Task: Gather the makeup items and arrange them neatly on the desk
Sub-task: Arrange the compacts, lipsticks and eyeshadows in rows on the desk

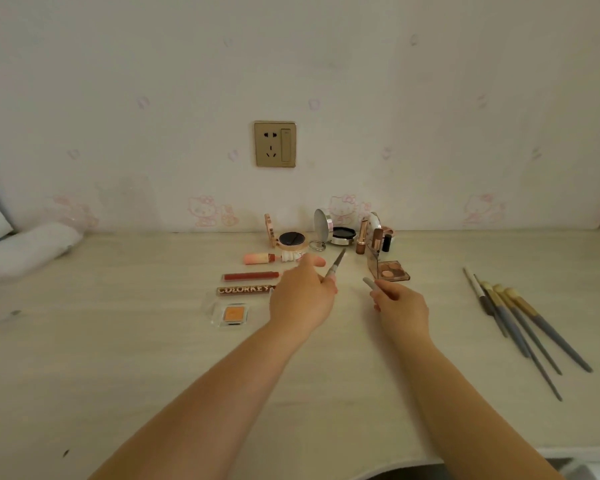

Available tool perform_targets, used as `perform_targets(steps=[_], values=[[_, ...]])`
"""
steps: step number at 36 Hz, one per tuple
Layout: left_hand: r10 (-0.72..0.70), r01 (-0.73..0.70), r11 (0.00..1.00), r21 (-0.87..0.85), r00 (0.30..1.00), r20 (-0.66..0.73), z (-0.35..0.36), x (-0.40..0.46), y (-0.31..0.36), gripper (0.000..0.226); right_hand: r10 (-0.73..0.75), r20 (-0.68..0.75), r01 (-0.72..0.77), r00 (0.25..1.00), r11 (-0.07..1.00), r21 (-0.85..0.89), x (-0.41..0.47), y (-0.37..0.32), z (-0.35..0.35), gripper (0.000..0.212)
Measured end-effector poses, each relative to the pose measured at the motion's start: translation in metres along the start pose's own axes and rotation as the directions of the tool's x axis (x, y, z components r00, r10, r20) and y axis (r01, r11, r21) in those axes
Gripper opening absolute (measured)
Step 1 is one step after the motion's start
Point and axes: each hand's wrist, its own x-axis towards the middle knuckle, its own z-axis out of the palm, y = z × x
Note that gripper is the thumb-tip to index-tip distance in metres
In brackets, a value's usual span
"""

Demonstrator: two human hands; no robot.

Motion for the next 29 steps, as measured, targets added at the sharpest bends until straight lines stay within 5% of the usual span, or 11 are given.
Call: perform_targets(steps=[11, 18, 29], values=[[0.055, -0.051, 0.962, 0.269, 0.998, -0.01, 0.043, 0.054, 0.017, 0.027, -0.073, -0.097, 0.044, 0.993, 0.96, -0.275, 0.022, 0.006, 0.013, 0.016], [0.068, -0.087, 0.936, 0.342, 0.995, 0.066, 0.059, 0.064, 0.008, 0.016, -0.126, -0.059, 0.053, 0.99, 0.737, -0.674, 0.028, 0.008, 0.016, 0.039], [0.054, -0.077, 0.947, 0.312, 0.995, 0.081, 0.067, 0.058, -0.002, 0.031, -0.062, -0.07, -0.019, 0.996, 0.602, -0.798, 0.033, 0.003, 0.025, 0.049]])
